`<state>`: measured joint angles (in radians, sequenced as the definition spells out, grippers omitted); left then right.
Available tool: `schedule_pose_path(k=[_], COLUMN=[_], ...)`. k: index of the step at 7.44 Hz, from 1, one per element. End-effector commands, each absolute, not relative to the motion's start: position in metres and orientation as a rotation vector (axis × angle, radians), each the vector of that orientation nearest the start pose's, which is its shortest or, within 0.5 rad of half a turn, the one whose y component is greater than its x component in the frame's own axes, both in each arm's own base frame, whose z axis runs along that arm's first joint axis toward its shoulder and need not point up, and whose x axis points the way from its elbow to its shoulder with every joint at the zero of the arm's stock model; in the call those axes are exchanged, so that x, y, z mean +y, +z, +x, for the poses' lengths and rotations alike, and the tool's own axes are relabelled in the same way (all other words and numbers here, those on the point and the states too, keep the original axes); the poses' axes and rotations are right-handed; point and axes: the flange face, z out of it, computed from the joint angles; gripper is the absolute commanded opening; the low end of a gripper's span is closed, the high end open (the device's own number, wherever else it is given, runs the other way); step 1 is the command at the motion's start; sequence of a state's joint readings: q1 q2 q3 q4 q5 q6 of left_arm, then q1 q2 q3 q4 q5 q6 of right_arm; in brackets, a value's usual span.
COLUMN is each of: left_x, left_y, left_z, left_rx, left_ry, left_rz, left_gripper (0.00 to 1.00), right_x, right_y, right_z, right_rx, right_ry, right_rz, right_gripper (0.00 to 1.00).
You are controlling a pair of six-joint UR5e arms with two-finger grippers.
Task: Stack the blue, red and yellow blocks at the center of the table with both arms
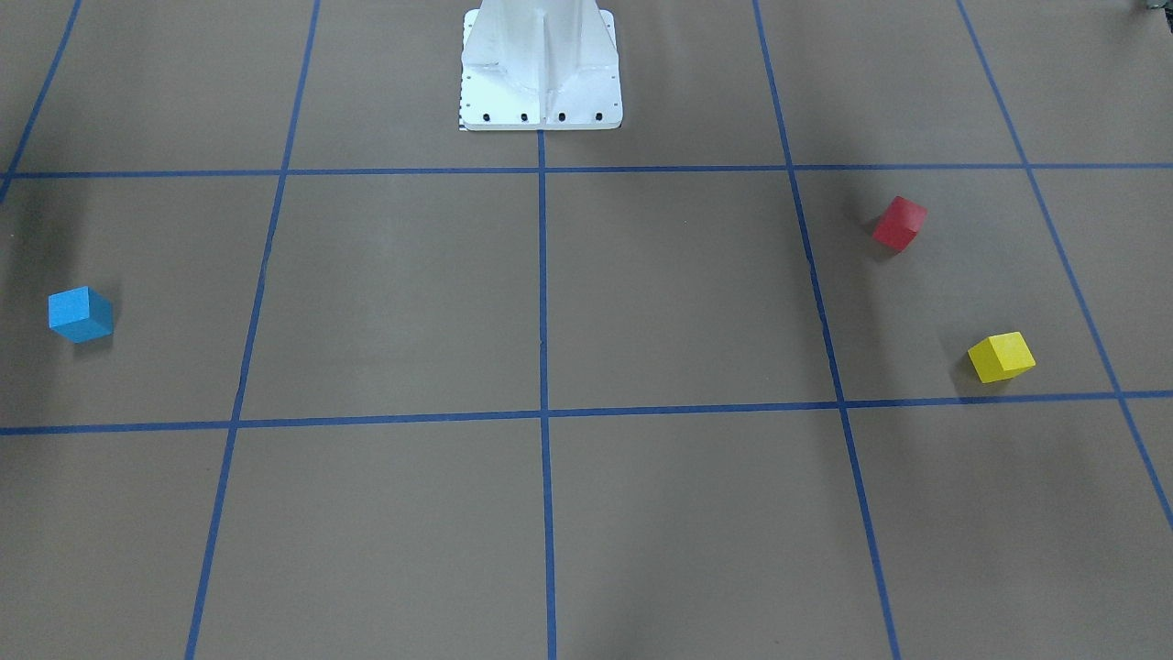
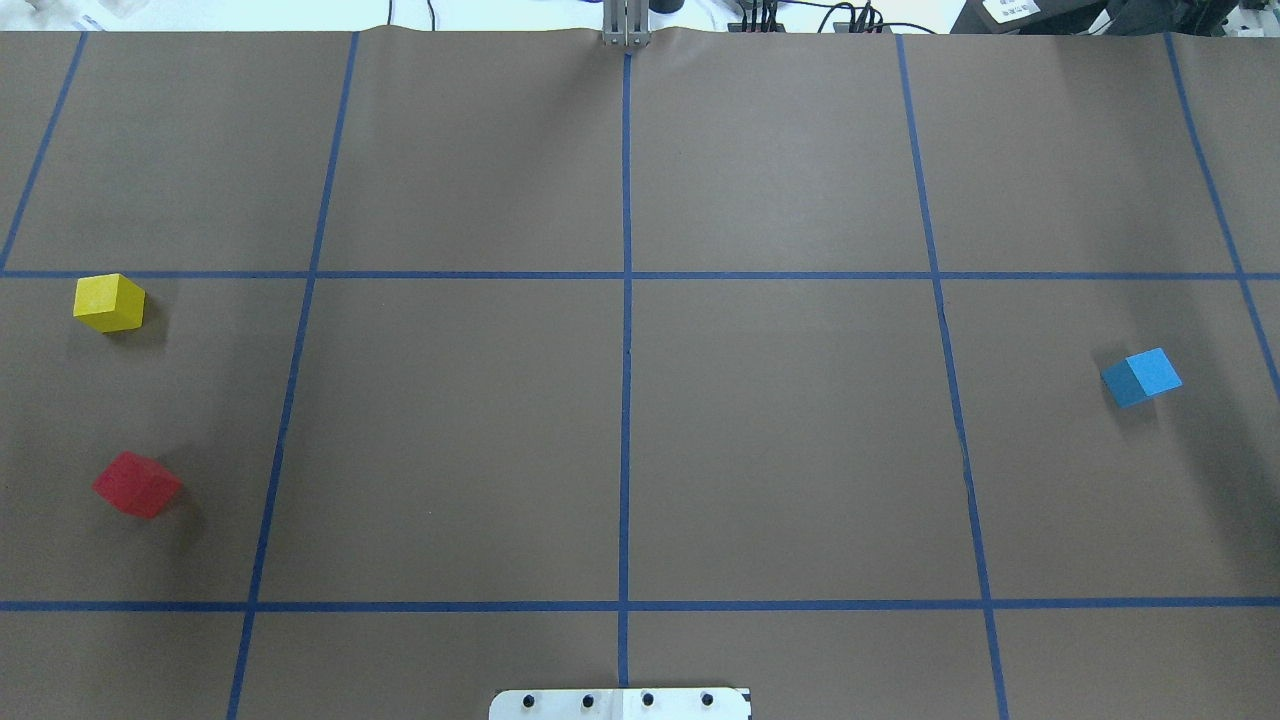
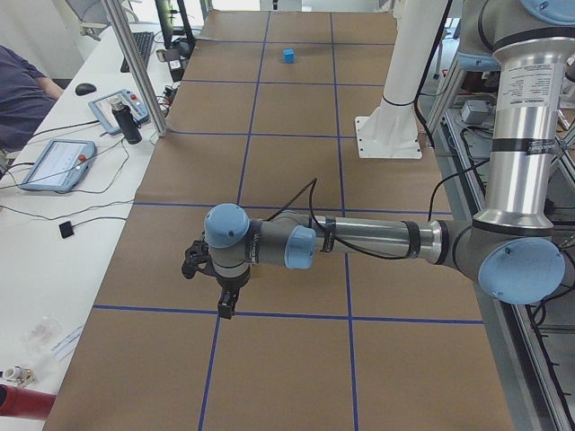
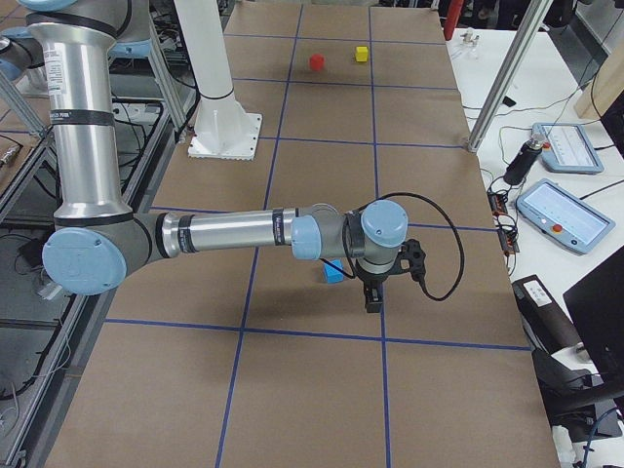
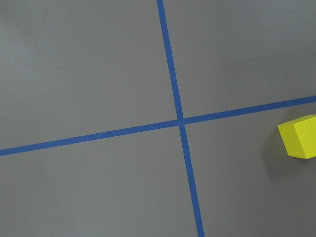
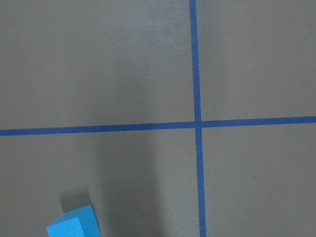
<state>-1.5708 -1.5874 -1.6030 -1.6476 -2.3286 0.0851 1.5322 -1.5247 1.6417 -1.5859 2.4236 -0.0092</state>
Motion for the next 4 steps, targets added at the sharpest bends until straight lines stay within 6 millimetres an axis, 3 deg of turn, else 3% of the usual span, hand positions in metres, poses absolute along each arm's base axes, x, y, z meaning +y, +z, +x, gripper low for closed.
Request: schedule_pose_path(k=[1,4], left_x=[-0.5069,-0.5084], left_y=[0.6267,0.6251], left_z=[-0.0648,-0.0648], left_rx=[0.751,0.751], left_ry=[0.128,0.13], left_rz=[0.153,0.156], left_gripper=[1.0,1.0], right_x=[-0.5175,-0.517], right_y=[0.5956,0.5929], right_z=[0.039,0.0389], right_rx=[-0.846,-0.848], right_ry=[-0.086,-0.088], right_rz=[0.084,0.091], right_gripper=[0.99,0.99])
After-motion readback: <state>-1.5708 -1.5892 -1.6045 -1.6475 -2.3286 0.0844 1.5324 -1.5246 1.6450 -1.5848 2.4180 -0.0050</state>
